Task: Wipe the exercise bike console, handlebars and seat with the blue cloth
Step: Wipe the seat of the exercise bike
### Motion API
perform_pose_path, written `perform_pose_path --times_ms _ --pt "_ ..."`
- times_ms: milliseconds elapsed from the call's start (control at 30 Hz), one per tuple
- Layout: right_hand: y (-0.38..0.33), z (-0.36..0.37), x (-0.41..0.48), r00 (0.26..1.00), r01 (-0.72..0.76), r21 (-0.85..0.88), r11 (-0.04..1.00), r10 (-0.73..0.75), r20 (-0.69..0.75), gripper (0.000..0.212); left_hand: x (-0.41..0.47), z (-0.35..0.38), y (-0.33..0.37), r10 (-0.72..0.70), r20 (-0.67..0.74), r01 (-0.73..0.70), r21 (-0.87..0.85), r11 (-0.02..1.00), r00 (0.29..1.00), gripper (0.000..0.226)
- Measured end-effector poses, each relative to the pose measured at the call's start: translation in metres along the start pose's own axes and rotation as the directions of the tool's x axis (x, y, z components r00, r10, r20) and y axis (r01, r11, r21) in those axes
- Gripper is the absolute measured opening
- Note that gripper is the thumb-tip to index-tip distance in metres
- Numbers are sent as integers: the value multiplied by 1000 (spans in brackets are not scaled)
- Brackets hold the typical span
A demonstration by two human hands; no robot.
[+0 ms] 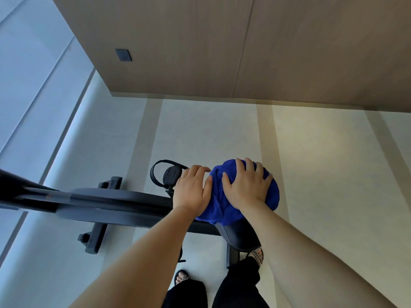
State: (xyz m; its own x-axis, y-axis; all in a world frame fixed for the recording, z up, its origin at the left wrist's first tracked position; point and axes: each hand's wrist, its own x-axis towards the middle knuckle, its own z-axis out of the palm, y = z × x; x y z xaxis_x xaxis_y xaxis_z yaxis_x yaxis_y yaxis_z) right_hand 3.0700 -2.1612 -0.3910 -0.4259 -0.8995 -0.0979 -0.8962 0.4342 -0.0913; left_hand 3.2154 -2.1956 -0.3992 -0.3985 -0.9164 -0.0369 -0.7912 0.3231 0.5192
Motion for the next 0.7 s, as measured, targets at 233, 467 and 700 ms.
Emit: perform_pose_path --times_ms 233,467,700 --pt "5 -4 4 996 79 62 995 -81 27 49 2 1 0 35 50 -38 60 997 998 36" --pt "13 -5 -8 988 150 89 985 -153 32 44 -5 -3 14 91 157 -115 151 982 983 38" --pt "10 0 -27 999 -35 130 991 37 -18 49 -3 8 39 120 148 -137 113 984 982 27"
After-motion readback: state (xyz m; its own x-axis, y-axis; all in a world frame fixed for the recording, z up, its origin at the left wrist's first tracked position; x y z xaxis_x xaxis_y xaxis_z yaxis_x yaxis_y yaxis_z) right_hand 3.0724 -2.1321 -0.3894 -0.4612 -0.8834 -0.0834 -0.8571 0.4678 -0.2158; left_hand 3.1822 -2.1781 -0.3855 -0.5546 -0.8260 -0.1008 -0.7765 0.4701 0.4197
